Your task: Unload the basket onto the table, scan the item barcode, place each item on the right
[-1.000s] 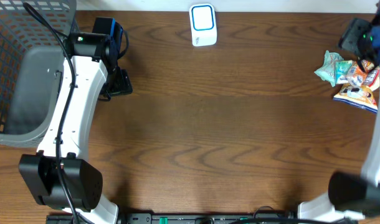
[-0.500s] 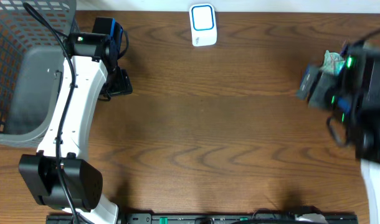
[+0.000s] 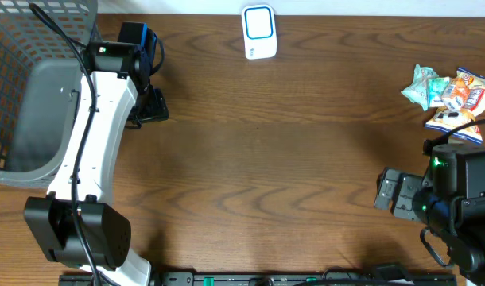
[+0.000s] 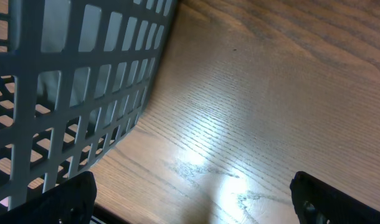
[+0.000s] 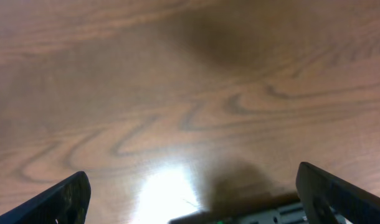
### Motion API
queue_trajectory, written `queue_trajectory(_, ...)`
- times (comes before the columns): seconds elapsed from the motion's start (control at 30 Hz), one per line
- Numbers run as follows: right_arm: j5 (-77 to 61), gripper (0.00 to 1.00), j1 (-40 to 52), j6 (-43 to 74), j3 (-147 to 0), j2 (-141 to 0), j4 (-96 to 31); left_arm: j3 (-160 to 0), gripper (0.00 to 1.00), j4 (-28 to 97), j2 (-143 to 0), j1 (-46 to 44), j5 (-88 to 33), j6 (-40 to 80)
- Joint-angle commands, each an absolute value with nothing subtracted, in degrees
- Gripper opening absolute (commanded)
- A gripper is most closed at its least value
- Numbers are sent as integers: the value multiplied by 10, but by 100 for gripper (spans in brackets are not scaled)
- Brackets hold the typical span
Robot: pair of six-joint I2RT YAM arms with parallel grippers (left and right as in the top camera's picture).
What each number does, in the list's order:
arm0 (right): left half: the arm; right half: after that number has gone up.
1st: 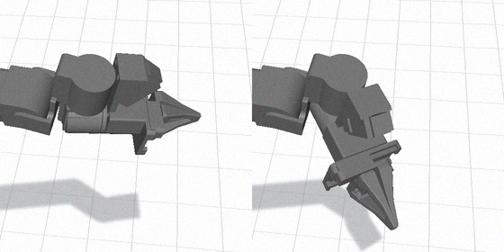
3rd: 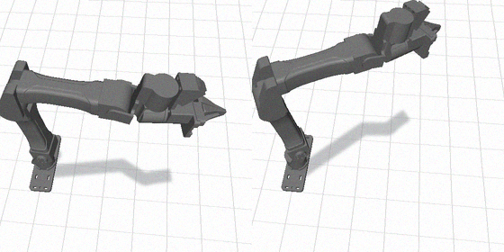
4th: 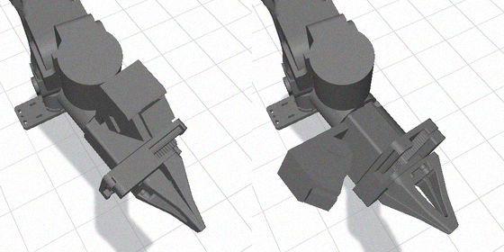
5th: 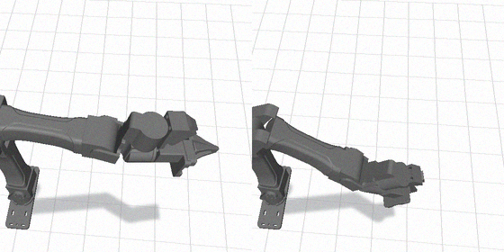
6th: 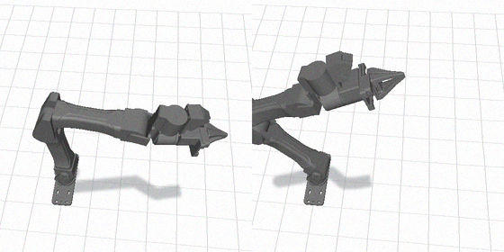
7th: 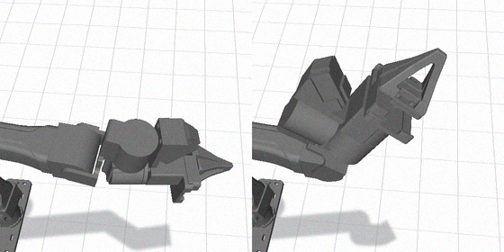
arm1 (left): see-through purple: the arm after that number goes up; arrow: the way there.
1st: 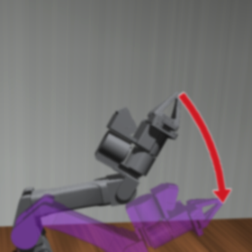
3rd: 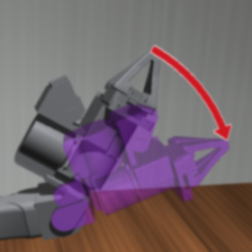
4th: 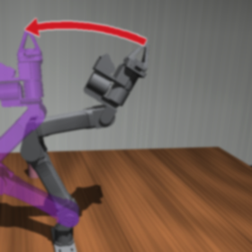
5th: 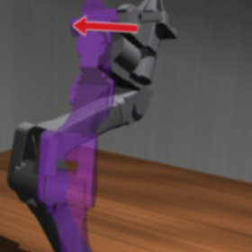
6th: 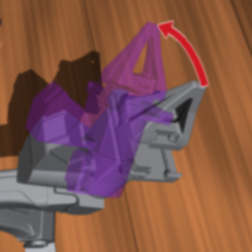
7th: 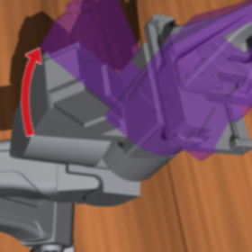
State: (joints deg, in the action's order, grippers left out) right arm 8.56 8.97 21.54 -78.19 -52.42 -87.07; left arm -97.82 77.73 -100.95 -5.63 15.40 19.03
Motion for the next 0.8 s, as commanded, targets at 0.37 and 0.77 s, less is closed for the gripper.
queue_trajectory(0.37,103,99,94,220,-779,-524,-883,-976,98,779,-1009,-55,166,183)
queue_trajectory(0.77,-22,99,94,66,-645,-479,-655,-976,98,779,-1009,-55,166,183)
